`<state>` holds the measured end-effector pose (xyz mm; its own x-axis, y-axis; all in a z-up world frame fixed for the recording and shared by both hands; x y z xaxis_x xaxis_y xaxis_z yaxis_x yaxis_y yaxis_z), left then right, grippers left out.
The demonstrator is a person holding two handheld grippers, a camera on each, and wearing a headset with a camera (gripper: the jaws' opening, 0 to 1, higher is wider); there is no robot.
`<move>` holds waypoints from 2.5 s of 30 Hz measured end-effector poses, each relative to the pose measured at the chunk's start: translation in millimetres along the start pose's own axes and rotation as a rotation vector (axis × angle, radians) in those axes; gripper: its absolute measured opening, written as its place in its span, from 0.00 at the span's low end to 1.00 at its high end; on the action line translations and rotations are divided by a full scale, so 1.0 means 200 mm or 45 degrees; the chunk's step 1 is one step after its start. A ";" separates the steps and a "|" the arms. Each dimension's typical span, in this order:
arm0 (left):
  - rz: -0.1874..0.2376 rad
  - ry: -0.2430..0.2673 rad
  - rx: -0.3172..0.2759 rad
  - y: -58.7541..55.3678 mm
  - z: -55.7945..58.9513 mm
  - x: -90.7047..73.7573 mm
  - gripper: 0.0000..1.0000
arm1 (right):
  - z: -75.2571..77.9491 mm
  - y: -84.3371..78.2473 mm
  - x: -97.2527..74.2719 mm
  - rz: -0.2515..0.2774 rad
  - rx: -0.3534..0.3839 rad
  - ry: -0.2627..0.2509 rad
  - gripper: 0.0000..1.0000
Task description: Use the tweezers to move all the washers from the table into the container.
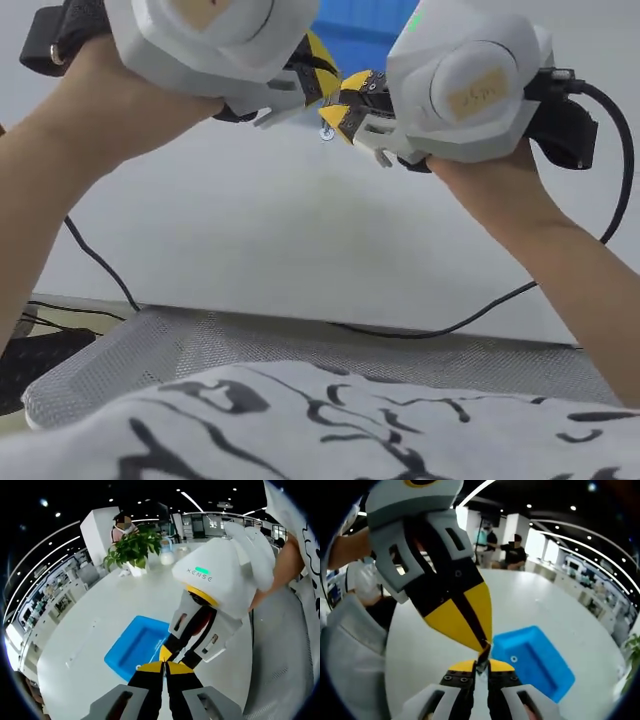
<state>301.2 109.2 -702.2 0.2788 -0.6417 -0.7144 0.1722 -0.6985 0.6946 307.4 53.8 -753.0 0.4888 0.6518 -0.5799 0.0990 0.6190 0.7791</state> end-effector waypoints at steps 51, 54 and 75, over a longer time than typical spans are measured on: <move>-0.017 -0.075 -0.040 -0.02 0.00 0.05 0.00 | 0.05 -0.08 0.02 -0.039 0.131 0.043 0.06; -0.019 -0.078 -0.041 -0.02 0.00 0.04 0.00 | 0.05 -0.06 0.01 -0.029 0.130 0.044 0.06; -0.050 -0.085 -0.063 -0.04 -0.01 0.03 0.00 | 0.04 -0.05 0.02 -0.029 0.186 0.092 0.05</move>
<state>303.1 110.7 -711.4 0.2080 -0.6349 -0.7441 0.2285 -0.7081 0.6681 315.7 46.3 -761.1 0.4218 0.6713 -0.6095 0.2367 0.5673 0.7887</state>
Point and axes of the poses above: the centre of the closed fingertips' face, and the gripper's own axes: x roughly forward along the fingers, z roughly to its right, y roughly out of its top, the point moved 6 cm from there along -x, roughly backward along the fingers, and after that the axes turned 10 degrees about -y, right-handed, at the moved point
